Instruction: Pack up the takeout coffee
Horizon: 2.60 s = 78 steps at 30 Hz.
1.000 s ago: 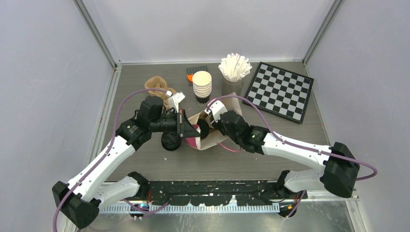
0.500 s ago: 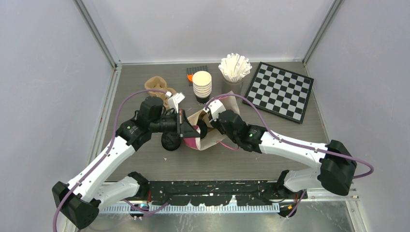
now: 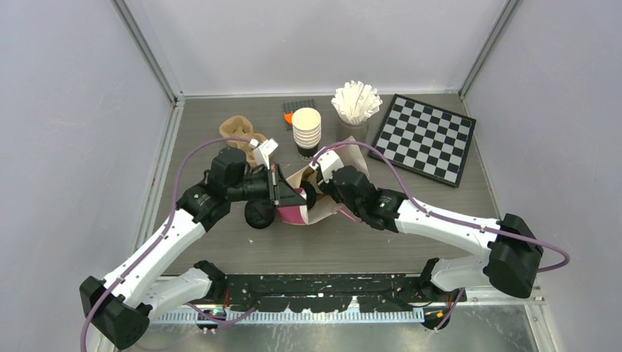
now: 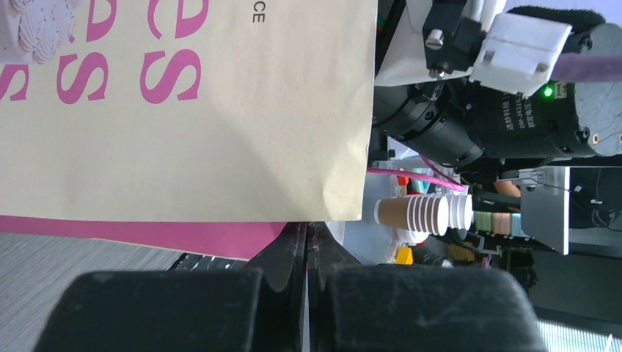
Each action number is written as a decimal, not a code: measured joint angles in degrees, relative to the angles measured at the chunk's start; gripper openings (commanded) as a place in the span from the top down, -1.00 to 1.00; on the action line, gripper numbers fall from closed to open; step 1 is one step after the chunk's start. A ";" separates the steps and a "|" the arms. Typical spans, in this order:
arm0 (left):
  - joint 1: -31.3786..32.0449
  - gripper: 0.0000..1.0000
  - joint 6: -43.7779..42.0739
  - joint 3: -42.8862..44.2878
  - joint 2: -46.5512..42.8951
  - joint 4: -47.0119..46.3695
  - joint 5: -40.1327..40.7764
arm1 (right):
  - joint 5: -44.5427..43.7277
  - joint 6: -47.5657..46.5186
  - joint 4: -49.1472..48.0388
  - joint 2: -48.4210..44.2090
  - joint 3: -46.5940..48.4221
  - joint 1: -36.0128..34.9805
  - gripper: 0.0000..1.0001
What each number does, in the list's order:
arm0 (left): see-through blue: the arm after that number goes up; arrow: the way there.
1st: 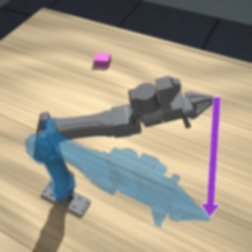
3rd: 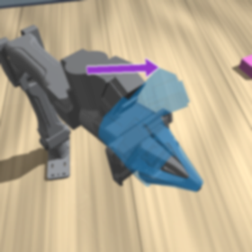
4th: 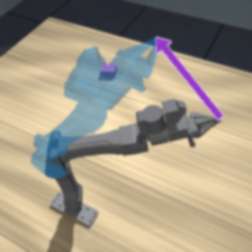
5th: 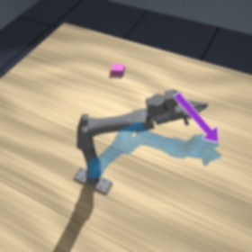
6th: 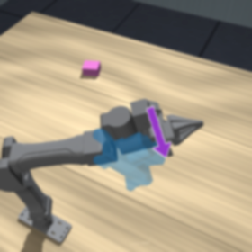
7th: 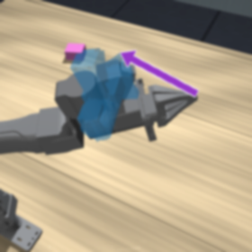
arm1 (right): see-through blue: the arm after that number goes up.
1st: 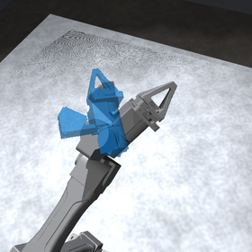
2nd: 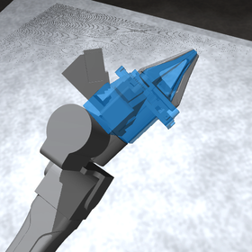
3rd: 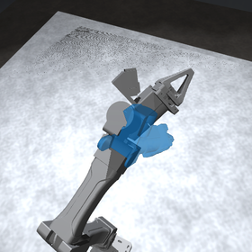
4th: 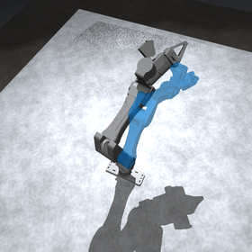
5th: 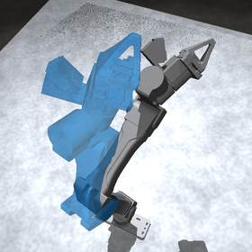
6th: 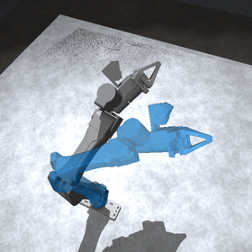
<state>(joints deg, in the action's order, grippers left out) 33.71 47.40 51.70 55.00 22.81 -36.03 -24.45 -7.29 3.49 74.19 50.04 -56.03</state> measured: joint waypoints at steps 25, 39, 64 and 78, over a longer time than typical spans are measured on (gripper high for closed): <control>-0.39 1.00 10.91 -5.03 -1.62 -8.85 2.54 | -0.02 0.13 7.48 -3.21 2.12 1.40 0.33; -0.52 1.00 17.05 -6.08 -2.67 -13.55 5.66 | 3.54 1.99 17.97 -12.33 4.39 1.40 0.22; -0.55 1.00 16.87 -2.99 0.00 -8.94 6.51 | 9.57 6.62 26.23 -9.20 11.13 1.42 0.16; -0.63 0.96 16.59 -0.70 0.20 -4.87 7.54 | 13.55 9.14 27.08 -6.05 11.26 4.13 0.11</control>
<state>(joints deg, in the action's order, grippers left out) 33.08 63.99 51.00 55.20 17.93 -28.49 -10.90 1.85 30.57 68.14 61.30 -51.90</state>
